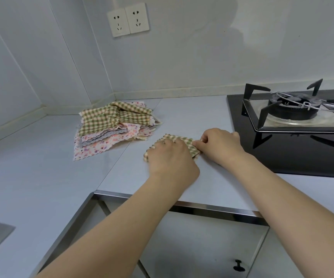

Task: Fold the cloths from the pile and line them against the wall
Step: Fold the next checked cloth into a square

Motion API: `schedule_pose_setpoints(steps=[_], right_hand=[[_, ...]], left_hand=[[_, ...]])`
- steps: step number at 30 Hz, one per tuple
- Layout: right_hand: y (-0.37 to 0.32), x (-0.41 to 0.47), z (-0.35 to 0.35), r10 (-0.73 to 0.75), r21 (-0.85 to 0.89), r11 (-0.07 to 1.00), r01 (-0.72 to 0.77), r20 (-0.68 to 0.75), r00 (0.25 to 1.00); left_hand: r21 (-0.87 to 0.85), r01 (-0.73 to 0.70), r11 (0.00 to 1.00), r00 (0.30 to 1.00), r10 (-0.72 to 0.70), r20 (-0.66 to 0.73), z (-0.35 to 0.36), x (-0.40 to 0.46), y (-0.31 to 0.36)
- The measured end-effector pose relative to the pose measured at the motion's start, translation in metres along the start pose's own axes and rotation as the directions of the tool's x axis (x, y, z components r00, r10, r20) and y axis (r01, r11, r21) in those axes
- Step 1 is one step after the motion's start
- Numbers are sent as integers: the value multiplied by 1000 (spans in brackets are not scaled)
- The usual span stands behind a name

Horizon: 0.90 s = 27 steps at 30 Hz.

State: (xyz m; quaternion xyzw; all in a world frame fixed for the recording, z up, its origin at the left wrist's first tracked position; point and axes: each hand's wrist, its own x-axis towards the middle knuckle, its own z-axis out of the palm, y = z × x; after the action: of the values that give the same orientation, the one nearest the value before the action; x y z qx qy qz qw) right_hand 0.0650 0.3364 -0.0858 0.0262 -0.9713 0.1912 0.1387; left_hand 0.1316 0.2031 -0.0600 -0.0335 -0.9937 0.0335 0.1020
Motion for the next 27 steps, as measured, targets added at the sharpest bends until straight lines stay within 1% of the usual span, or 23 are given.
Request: schedule_pose_setpoints(steps=[2,5,9,14,17,19,20,23,24,27], right_hand=[[0,-1,1,-10,-36,999,9,-16,1000],[-1,-2,1,-20,-64,998,18,-22,1000],[-1,-4,0,-23,-83,996,22,-6,1000],[1,-3,1,9,-59,998,-8,20,1000],[2,-5,-1,-3,-46,999,4,30,1000],[2,-7,-3,-15,-55,998,17,34,999],[2,-8,-4,-20,-55,998,21,31,999],[0,-10,-4,-18,-32,999,19,34,999],[0,-11,-4,-16,-32,999,17,31,999],[0,-12,-4,-4,-49,999,5,14,1000]], left_hand=[[-11,34,999,995,-33,92,-5,3,3],[-28,69,997,980,-63,190,-10,6,5],[-12,88,996,959,-82,272,-15,4,7],[-17,45,999,933,-36,359,-22,1,6],[-93,2,996,921,34,388,-24,-8,0],[-224,30,974,922,60,383,-23,-7,-15],[-285,32,958,930,76,359,-21,-3,-24],[-382,4,924,959,105,264,-10,4,-40],[-384,4,923,965,96,242,-6,2,-40],[-288,-49,956,975,108,193,7,0,-39]])
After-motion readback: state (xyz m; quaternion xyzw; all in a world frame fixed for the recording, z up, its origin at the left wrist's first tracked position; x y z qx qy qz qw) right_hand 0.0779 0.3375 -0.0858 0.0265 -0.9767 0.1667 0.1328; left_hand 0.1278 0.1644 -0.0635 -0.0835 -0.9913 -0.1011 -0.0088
